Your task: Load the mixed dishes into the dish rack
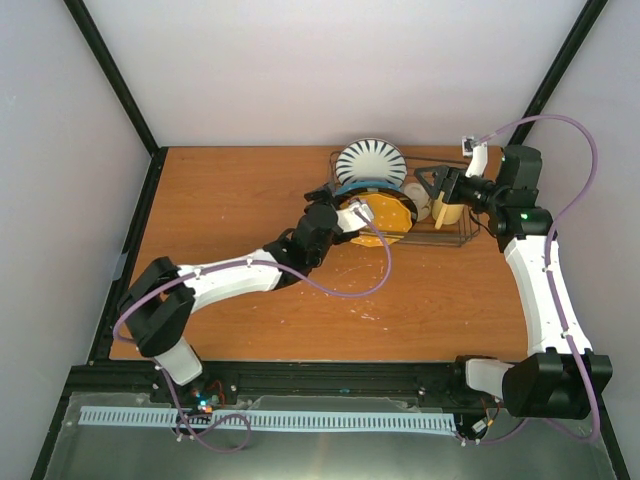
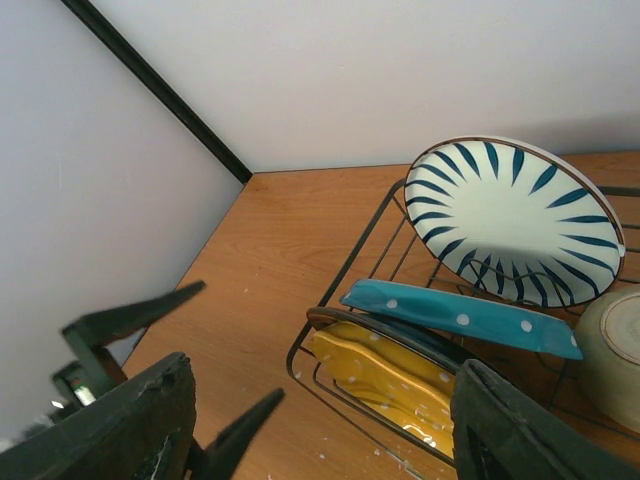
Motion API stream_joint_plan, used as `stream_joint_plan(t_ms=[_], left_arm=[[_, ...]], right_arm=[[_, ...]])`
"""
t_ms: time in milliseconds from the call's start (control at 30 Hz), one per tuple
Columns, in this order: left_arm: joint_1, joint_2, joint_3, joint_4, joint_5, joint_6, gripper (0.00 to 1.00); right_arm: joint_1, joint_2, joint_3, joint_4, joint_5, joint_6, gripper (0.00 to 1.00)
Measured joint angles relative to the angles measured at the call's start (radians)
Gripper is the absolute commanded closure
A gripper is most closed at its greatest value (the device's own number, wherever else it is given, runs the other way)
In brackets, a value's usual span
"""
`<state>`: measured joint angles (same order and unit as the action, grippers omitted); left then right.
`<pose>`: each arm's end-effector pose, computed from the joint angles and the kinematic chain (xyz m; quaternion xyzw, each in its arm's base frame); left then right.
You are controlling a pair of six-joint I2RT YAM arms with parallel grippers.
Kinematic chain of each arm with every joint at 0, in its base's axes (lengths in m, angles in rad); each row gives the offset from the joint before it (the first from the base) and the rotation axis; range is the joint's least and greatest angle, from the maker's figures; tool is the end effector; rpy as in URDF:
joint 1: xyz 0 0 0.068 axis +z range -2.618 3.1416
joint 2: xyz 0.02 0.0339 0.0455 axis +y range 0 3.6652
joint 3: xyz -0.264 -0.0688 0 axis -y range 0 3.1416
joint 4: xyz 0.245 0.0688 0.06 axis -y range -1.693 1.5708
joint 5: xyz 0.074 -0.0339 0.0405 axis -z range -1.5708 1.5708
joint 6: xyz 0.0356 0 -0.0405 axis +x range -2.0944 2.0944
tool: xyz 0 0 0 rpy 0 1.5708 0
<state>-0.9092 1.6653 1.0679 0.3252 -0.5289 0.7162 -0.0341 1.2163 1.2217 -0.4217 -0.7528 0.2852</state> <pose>0.2489 -0.2905 0.2600 0.4496 0.6434 0.1510 0.6010 0.2652 0.0153 0.3820 -0.0742 0.8013 0.3691 0.4650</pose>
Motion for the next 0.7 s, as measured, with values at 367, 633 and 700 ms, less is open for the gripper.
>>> stream_joint_plan(t_ms=[367,633,700], left_arm=[[0.121,-0.211,0.101,-0.080,-0.089,-0.192,0.00],[0.505,-0.373,0.232,-0.198,0.187,-0.693,0.00],[0.590,-0.393,0.203,-0.200,0.291,-0.788,0.00]], right_arm=[[-0.001,0.002,0.021,-0.024,0.038,-0.004,0.27],[-0.017,0.006,0.079,-0.083,0.234,-0.021,0.23],[-0.021,0.006,0.079,-0.103,0.295,-0.028,0.22]])
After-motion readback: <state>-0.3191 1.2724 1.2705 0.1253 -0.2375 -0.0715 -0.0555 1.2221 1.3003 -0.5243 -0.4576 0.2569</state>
